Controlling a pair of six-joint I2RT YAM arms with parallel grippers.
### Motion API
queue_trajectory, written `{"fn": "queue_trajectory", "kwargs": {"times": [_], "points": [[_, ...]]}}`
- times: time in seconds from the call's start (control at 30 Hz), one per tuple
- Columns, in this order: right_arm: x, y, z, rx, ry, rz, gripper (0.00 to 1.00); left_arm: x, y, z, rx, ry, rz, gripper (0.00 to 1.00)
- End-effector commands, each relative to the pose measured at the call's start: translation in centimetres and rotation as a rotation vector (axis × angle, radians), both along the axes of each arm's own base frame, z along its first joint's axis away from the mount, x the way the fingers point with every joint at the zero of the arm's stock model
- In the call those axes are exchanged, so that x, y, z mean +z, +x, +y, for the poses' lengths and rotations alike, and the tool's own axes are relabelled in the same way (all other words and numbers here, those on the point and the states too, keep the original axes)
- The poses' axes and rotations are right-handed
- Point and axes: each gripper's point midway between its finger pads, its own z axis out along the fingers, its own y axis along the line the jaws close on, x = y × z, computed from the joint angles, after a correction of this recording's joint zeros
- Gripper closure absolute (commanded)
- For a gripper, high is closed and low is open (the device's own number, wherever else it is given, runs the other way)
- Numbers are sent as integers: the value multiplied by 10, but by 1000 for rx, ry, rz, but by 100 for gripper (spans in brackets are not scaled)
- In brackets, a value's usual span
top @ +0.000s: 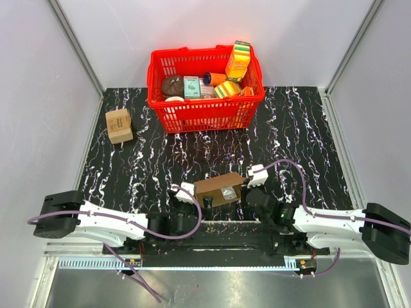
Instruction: Fold the paper box
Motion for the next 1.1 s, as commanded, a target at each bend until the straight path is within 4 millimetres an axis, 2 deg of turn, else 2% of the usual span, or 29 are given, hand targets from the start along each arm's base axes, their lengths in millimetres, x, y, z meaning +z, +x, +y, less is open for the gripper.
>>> {"fn": "queue_trajectory", "kwargs": {"times": [0.0,0.2,0.37,0.47,0.6,0.7,0.77,0.9,0.93,1.0,1.03,1.07], "points": [[6,3,1,-29,32,-17,92,16,-10,-13,-85,-28,-1,4],[7,3,0,-34,29,-20,92,27,-27,-31,-261,10,17,3],[8,4,-1,-39,32,-24,91,40,-48,-35,-416,0,64,3],[7,3,-1,-37,31,-21,89,65,-57,-33,-487,-59,63,3],[8,3,0,-33,33,-19,88,121,-63,-26,-551,-176,-1,5],[8,3,0,-32,34,-18,87,156,-58,-15,-542,-236,-70,5],[7,3,0,-32,32,-18,87,168,-48,-5,-487,-239,-111,5],[7,2,1,-27,32,-13,87,165,-23,9,-342,-188,-138,5],[7,2,2,-24,34,-13,87,161,-11,14,-292,-173,-137,5],[6,2,2,-24,30,-11,86,153,-3,4,-312,-177,-120,5],[6,2,2,-24,28,-11,86,145,14,5,-280,-161,-108,5],[6,2,2,-23,27,-10,86,143,13,-7,-344,-187,-91,5]]}}
